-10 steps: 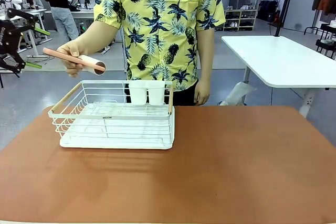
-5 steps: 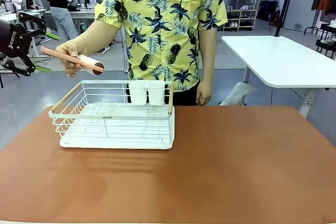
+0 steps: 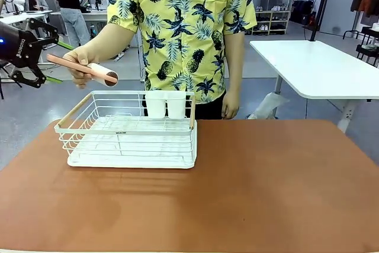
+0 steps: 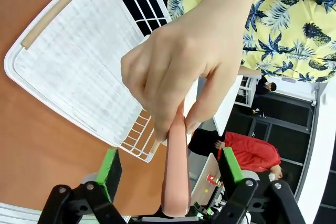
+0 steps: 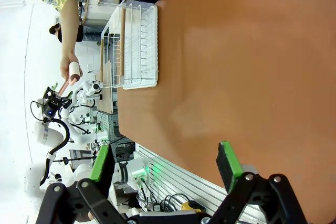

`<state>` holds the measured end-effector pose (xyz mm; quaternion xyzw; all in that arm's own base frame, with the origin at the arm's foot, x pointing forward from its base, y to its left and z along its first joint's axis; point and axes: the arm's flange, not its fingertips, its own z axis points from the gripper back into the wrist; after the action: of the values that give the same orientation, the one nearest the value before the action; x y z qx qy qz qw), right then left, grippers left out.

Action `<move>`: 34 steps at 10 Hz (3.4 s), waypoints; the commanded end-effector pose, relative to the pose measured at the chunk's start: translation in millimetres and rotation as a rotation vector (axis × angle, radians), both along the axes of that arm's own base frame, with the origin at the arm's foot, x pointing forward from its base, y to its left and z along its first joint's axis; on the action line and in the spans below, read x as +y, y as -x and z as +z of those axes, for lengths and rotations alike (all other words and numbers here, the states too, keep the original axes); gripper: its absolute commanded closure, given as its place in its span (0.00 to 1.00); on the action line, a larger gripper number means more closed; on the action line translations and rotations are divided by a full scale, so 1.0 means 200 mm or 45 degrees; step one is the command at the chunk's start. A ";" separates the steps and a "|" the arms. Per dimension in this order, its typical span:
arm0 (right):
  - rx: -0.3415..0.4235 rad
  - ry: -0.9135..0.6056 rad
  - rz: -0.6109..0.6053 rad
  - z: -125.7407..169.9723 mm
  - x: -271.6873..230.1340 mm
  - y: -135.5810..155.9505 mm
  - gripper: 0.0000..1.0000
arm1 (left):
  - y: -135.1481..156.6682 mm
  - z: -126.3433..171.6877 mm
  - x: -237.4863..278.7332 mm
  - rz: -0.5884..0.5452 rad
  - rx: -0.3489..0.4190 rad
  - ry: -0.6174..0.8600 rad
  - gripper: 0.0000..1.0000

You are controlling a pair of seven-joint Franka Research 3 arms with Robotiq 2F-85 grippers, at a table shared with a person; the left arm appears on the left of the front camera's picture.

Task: Clean the table.
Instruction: Pick up the Lint Roller when the human hands it over, then clean the table with the Lint Roller when the human lifts the Dish drying rack.

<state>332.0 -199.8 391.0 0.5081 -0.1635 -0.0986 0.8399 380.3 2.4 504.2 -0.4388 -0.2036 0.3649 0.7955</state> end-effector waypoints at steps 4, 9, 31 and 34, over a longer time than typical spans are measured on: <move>-0.016 -0.022 -0.006 0.01 0.01 0.01 0.00 | 0.04 -0.06 -0.03 0.018 -0.063 0.005 0.57; -0.016 -0.022 -0.006 0.01 0.01 0.01 0.00 | 0.04 -0.05 -0.02 0.022 -0.075 0.001 1.00; -0.016 -0.022 -0.006 0.01 0.01 0.01 0.00 | 0.00 0.01 -0.01 0.011 -0.020 -0.004 1.00; -0.016 -0.022 -0.006 0.01 0.01 0.01 0.00 | 0.00 0.01 -0.01 0.011 -0.020 -0.004 1.00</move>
<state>332.0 -199.8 391.1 0.5081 -0.1635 -0.0986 0.8399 380.7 0.9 505.8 -0.4403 -0.2117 0.3660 0.7921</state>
